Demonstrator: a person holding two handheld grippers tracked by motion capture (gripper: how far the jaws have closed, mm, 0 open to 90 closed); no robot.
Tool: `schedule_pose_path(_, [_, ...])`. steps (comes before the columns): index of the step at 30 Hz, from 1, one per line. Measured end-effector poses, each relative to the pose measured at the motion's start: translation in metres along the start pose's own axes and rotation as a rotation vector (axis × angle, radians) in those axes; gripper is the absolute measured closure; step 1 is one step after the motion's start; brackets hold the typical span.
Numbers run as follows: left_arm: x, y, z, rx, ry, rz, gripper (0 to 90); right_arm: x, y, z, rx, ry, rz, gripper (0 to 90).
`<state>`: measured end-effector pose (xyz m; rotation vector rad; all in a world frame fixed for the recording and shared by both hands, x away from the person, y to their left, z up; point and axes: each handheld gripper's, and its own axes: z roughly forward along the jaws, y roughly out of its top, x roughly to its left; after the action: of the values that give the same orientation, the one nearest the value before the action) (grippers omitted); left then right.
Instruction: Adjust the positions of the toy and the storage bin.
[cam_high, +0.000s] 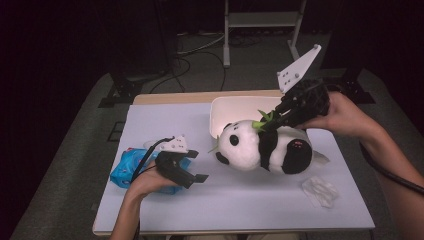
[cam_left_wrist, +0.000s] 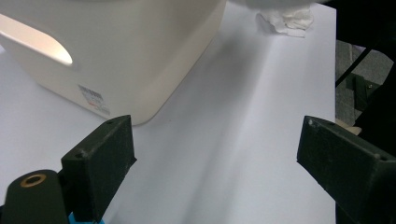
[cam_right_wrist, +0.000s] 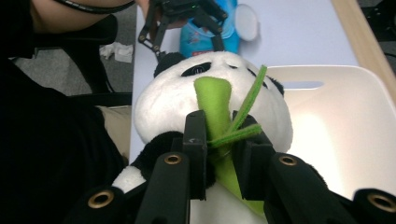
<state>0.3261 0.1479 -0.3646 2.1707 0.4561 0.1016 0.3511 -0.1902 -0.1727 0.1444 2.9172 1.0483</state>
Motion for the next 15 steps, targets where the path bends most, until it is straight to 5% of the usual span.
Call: schedule_pose_path(15, [0.002,-0.004,-0.005,-0.012,0.013,-0.019,10.3,-0.038,0.018,-0.019,-0.019,-0.048,0.005,75.5])
